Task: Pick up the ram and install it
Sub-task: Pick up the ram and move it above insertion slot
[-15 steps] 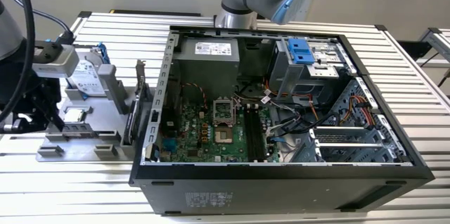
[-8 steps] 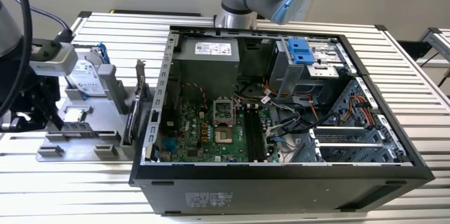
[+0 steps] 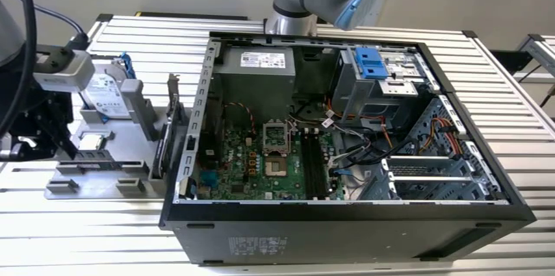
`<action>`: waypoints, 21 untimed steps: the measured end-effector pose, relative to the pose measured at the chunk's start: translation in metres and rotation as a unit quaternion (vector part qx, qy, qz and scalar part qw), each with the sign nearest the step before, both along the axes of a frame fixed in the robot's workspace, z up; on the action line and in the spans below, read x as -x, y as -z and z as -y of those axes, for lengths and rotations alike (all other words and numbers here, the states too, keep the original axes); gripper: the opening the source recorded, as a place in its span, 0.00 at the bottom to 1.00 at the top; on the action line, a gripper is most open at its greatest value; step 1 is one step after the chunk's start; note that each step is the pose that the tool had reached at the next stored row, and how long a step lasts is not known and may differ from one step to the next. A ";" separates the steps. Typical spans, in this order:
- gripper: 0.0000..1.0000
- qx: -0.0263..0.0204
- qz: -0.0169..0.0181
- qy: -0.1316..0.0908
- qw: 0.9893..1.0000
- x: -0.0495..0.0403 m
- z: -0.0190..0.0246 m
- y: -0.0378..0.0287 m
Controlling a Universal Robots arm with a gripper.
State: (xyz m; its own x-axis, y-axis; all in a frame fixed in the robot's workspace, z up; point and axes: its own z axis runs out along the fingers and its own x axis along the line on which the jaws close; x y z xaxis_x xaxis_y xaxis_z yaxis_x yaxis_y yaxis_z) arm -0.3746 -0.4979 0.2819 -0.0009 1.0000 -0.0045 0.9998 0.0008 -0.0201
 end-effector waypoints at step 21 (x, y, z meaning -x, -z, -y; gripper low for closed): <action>0.00 0.000 0.000 0.004 1.000 0.0001 0.0000 -0.0062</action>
State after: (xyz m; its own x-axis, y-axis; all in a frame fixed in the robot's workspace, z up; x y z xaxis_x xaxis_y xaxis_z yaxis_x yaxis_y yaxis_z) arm -0.3747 -0.4979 0.2881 0.0079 1.0000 -0.0046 0.9998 -0.0080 -0.0200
